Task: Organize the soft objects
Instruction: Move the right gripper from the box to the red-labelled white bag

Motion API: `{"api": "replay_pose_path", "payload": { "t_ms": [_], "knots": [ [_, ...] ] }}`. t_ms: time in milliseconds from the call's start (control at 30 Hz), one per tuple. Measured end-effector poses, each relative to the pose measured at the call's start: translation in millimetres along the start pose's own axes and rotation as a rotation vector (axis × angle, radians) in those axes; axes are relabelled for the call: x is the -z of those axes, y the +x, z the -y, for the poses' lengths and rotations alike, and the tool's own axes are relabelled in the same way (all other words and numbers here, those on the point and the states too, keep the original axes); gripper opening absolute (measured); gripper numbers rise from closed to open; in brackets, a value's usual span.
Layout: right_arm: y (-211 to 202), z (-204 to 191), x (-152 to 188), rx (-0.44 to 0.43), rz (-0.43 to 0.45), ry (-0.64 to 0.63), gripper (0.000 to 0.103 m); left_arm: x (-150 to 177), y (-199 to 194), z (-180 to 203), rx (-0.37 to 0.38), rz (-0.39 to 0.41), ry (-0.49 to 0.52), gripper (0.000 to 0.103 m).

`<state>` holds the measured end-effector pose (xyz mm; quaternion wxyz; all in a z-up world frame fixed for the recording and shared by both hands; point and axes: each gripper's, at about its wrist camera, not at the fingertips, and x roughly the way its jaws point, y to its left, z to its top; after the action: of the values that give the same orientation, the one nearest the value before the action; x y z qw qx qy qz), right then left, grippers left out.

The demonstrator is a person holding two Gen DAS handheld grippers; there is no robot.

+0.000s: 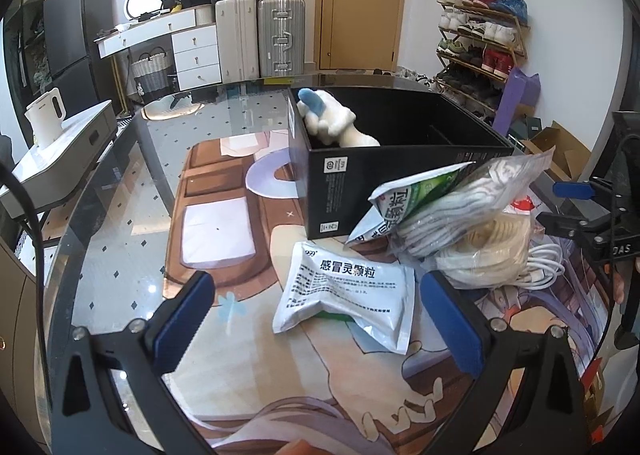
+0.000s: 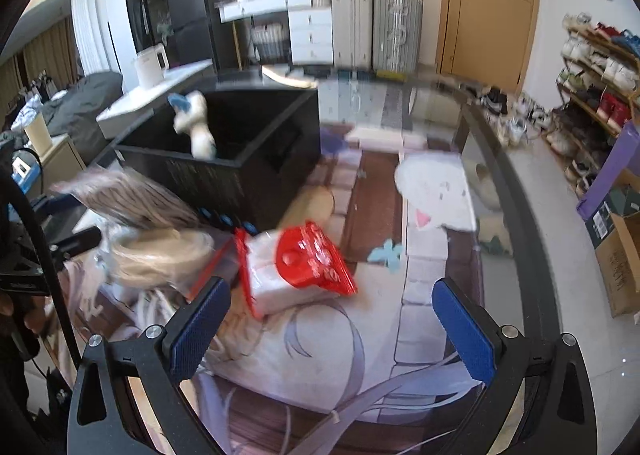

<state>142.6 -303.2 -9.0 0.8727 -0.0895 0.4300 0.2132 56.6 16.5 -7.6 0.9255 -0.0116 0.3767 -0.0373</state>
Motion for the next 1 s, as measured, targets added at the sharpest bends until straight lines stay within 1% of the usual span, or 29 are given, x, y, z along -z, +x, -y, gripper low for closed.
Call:
{"api": "replay_pose_path", "payload": {
  "t_ms": [67,200,267,400,600,800,1000],
  "knots": [
    [7.3,1.2,-0.8,-0.013,-0.022,-0.001,0.102,1.1,0.9,1.0,0.004,-0.005,0.004,0.103],
    [16.4,1.9,-2.4,-0.023,-0.038,-0.005,0.102,1.3,4.0,1.2,0.001,-0.012,0.008,0.103],
    [20.6,0.7,-3.5,-0.025,-0.046,-0.015,0.102,1.0,5.7,-0.2,0.011,-0.018,0.004,0.103],
    [27.1,4.5,-6.1,-0.057,-0.068,-0.008,0.102,0.6,10.4,0.5,0.029,-0.038,0.004,0.103],
    [31.7,8.2,-10.7,-0.054,-0.069,-0.024,0.102,0.6,12.7,7.3,0.043,-0.057,0.048,0.103],
    [36.5,15.0,-13.4,-0.047,-0.064,-0.023,0.102,-0.9,20.3,8.1,0.039,-0.097,0.049,0.103],
    [41.0,11.3,-15.7,-0.062,-0.065,-0.054,0.102,-0.7,22.0,11.5,0.039,-0.106,0.063,0.103]
  ]
}}
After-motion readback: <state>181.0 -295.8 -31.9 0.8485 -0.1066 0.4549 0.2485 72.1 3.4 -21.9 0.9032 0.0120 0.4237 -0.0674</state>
